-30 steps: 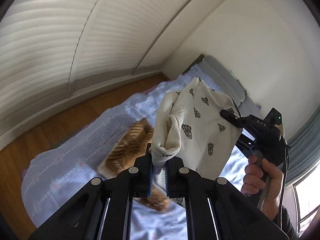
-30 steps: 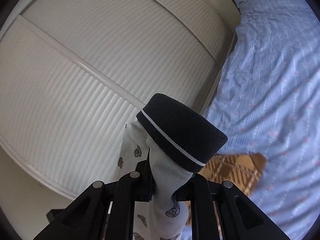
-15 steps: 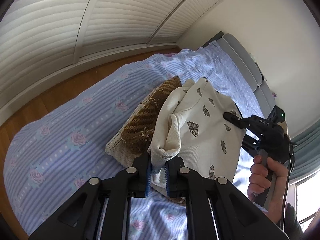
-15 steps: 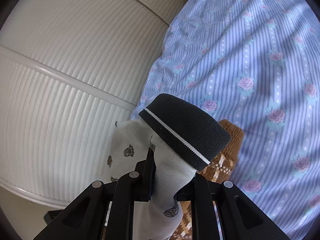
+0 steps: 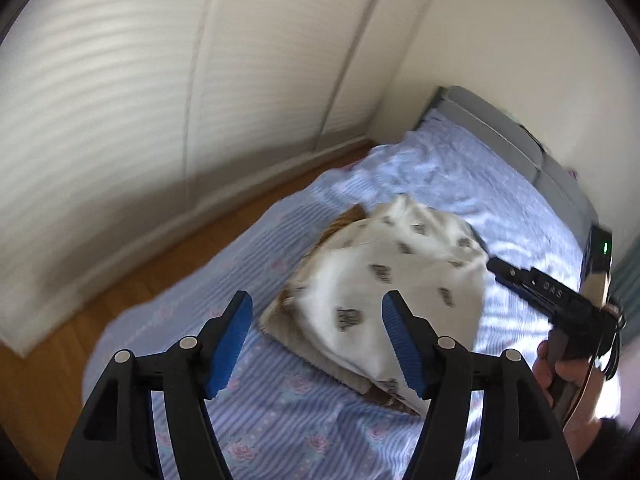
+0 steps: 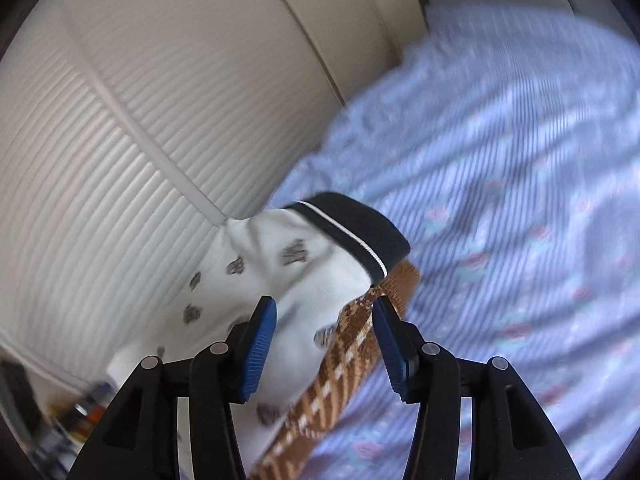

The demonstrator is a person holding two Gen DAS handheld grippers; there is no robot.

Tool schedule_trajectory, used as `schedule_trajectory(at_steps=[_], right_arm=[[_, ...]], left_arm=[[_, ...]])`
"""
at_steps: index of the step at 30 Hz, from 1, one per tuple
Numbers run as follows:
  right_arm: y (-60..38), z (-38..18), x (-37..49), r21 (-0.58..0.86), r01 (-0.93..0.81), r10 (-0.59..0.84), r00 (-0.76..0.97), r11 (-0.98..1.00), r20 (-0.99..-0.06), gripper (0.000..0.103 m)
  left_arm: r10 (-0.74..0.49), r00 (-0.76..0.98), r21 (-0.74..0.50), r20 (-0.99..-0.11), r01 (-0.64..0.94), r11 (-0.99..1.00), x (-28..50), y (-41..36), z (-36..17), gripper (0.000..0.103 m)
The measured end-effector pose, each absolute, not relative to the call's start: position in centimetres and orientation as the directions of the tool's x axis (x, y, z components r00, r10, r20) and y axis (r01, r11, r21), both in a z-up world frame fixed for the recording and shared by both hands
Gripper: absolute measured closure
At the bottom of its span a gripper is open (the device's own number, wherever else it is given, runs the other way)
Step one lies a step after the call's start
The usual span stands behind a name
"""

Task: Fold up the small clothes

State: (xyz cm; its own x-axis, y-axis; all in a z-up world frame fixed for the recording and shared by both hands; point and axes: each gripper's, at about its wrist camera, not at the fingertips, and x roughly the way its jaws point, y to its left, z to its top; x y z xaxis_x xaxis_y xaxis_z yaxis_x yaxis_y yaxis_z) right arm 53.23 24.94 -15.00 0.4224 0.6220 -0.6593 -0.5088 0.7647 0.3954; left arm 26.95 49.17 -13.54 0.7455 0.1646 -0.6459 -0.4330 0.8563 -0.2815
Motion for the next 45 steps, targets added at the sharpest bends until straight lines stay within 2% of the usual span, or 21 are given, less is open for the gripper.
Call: schedule_trajectory(at_steps=[3,4,5,7,10,15,18,20,22,27,31,35,37,41,45], right_arm=[[25.0,-13.4,51.5,0.299,-0.607,0.637,0.473,0.737,-0.609,0.05],[25.3,-13.0,51.2,0.266,-0.639,0.644,0.479,0.721,-0.596,0.044],[25.6,-12.7,51.0,0.238,-0.67,0.655,0.479,0.703,-0.584,0.038],[26.8,-12.3,51.1,0.18,-0.734,0.676,0.462,0.655,-0.575,0.037],[28.5,-12.7,51.6,0.117,-0.799,0.681,0.414,0.589,-0.604,0.037],[30.2,-15.2,51.9,0.048,-0.864,0.664,0.348,0.501,-0.662,0.037],[30.7,-16.8,51.9,0.003,-0.883,0.653,0.345,0.47,-0.675,0.025],[30.6,-17.4,51.9,-0.009,-0.877,0.659,0.367,0.48,-0.657,0.011],[30.4,-18.1,52.7,0.021,-0.868,0.672,0.369,0.497,-0.642,0.008],[30.1,-18.3,52.2,0.03,-0.853,0.676,0.392,0.521,-0.624,0.008],[29.2,-16.4,50.6,-0.01,-0.835,0.659,0.441,0.55,-0.609,0.008],[25.2,-12.5,47.9,0.031,-0.795,0.667,0.487,0.606,-0.563,0.008],[21.8,-10.3,45.5,0.062,-0.761,0.667,0.523,0.646,-0.531,0.008],[14.5,-6.8,38.7,0.028,-0.677,0.603,0.635,0.735,-0.483,0.008],[6.0,-3.8,29.8,0.022,-0.566,0.512,0.729,0.824,-0.455,0.008]], left_arm=[[0.163,0.784,-0.202,-0.599,-0.345,0.917,27.7,46.4,-12.8,0.025],[0.147,0.791,-0.191,-0.594,-0.317,0.929,28.2,45.8,-12.9,0.023],[0.129,0.796,-0.185,-0.591,-0.289,0.939,28.8,45.3,-13.1,0.022],[0.106,0.797,-0.169,-0.595,-0.253,0.953,30.0,44.6,-13.8,0.021],[0.085,0.778,-0.158,-0.622,-0.23,0.96,31.9,44.4,-15.1,0.016],[0.082,0.737,-0.175,-0.671,-0.265,0.948,33.0,45.7,-18.0,0.014],[0.074,0.738,-0.176,-0.671,-0.255,0.951,33.0,46.0,-19.2,0.014],[0.078,0.745,-0.163,-0.662,-0.245,0.956,33.2,45.7,-19.6,0.011],[0.076,0.751,-0.16,-0.656,-0.237,0.958,33.4,45.4,-19.9,0.006],[0.078,0.757,-0.166,-0.648,-0.241,0.956,33.0,44.8,-19.4,0.003],[0.117,0.777,-0.141,-0.618,-0.256,0.956,30.0,43.6,-16.0,0.004],[0.145,0.798,-0.12,-0.585,-0.262,0.957,25.5,40.9,-11.8,0.004],[0.154,0.806,-0.102,-0.571,-0.256,0.961,23.3,39.0,-9.9,0.002],[0.182,0.819,-0.056,-0.544,-0.252,0.966,18.1,33.0,-6.4,0.0],[0.146,0.807,-0.048,-0.572,-0.211,0.976,14.2,26.2,-4.8,0.0]])
